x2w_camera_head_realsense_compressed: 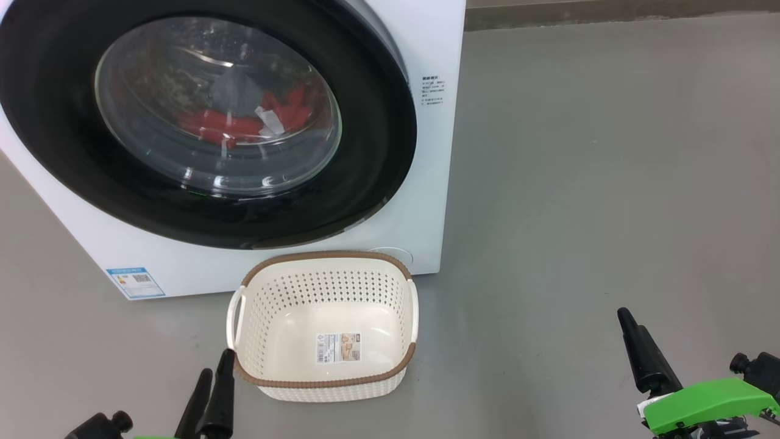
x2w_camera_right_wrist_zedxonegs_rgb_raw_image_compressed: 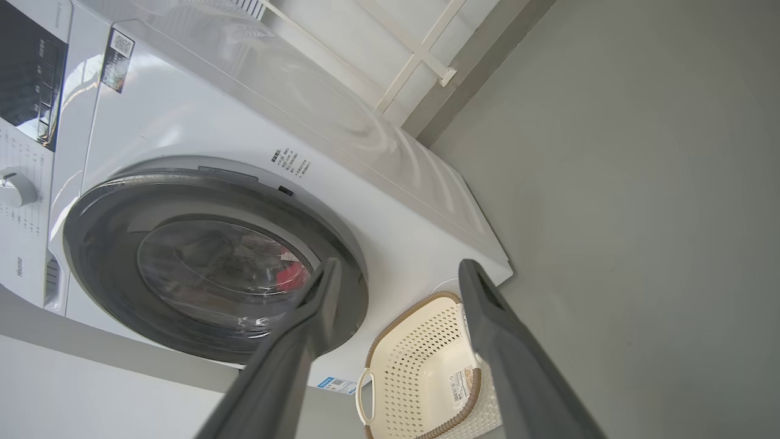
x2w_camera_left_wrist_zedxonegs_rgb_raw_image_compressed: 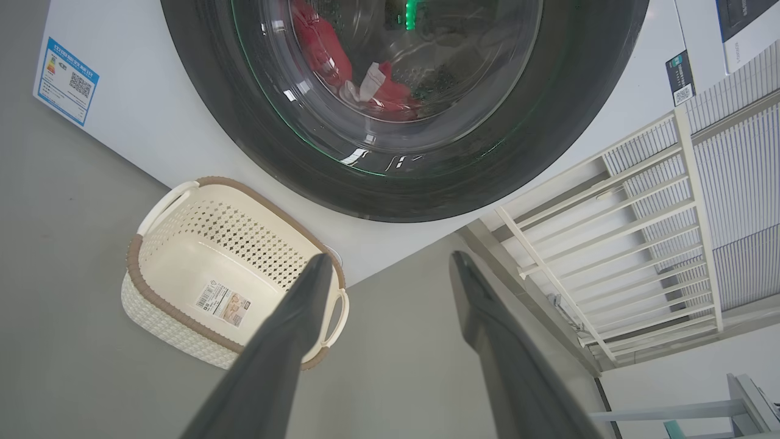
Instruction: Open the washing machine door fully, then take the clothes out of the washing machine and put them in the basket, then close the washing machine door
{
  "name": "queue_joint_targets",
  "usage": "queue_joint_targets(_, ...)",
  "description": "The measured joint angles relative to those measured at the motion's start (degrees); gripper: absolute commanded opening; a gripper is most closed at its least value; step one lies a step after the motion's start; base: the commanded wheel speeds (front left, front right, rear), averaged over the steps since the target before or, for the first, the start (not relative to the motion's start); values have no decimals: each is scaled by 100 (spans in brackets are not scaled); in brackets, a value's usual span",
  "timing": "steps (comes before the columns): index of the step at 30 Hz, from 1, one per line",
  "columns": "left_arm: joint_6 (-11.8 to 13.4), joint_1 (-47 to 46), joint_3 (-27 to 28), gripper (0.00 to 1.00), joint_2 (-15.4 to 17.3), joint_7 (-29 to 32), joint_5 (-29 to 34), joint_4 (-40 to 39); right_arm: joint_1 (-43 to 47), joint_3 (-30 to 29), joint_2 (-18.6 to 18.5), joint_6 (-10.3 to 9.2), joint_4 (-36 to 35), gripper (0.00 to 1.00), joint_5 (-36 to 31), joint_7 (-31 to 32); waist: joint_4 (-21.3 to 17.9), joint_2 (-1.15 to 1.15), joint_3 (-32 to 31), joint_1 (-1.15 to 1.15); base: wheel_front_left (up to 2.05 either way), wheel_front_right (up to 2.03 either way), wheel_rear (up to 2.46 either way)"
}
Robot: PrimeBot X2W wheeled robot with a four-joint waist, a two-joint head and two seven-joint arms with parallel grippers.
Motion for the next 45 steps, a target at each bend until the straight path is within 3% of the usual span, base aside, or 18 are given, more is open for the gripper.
queue_joint_targets(45, 301, 224, -357, 100, 57, -739, 3055, -324, 216, 522, -391, 0, -98, 100, -2336, -726, 55, 0, 73, -1, 0, 0, 0)
